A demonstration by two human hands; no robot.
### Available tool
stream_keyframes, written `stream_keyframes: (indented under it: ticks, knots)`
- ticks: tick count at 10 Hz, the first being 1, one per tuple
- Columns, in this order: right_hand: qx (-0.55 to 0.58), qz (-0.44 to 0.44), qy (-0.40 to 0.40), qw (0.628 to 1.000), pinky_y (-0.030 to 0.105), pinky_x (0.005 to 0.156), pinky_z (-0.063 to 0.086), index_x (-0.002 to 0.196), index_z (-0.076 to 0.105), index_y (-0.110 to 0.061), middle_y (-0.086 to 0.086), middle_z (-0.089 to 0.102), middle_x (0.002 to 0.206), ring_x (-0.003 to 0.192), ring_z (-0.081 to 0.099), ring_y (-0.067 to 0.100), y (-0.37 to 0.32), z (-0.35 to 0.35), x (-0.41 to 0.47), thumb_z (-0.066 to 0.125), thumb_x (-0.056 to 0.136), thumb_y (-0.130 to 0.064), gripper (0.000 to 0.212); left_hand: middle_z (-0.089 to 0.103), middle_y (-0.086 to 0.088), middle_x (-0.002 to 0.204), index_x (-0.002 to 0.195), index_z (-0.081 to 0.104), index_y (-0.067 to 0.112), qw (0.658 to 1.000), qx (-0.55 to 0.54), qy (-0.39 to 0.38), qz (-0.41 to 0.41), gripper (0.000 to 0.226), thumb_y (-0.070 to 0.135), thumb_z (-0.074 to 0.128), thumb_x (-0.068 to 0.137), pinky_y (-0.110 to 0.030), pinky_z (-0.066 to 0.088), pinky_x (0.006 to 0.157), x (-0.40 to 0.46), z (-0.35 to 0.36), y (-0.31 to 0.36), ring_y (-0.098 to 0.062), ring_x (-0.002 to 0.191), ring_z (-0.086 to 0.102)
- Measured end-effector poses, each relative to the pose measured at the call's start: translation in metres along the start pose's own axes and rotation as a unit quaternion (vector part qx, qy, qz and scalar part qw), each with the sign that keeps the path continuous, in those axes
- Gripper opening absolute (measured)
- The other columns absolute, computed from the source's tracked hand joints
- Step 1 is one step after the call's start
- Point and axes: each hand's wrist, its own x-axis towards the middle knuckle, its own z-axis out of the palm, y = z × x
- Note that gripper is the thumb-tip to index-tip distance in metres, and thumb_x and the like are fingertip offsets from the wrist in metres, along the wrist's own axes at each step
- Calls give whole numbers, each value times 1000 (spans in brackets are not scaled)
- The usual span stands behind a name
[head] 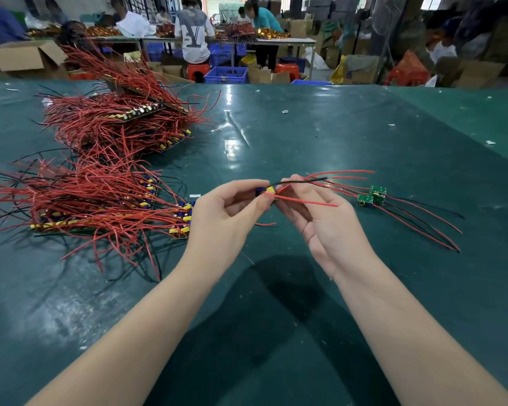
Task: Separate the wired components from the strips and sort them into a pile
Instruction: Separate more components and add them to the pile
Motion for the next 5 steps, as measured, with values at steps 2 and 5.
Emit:
stream_keyframes:
  ticks: [2, 5]
  knots:
    - [30, 64, -14, 997, 36, 96, 49, 83, 73, -18, -3, 75, 83, 90, 68, 15, 4, -7, 6, 56, 94, -16, 20, 74, 1, 90, 99, 72, 12, 990, -117, -45, -64, 22, 9, 71, 77, -19, 52, 83, 1, 1, -7, -10, 87, 67]
    - [-17, 22, 11, 1000, 37, 90, 55, 88, 73, -13, 5, 75, 90, 94, 71, 21, 17, -15, 14, 59, 95, -3, 18, 75, 4, 91, 99, 72, 13, 999, 30, -25, 31, 24, -4, 69, 83, -14, 50, 77, 0, 0, -9, -6, 86, 69]
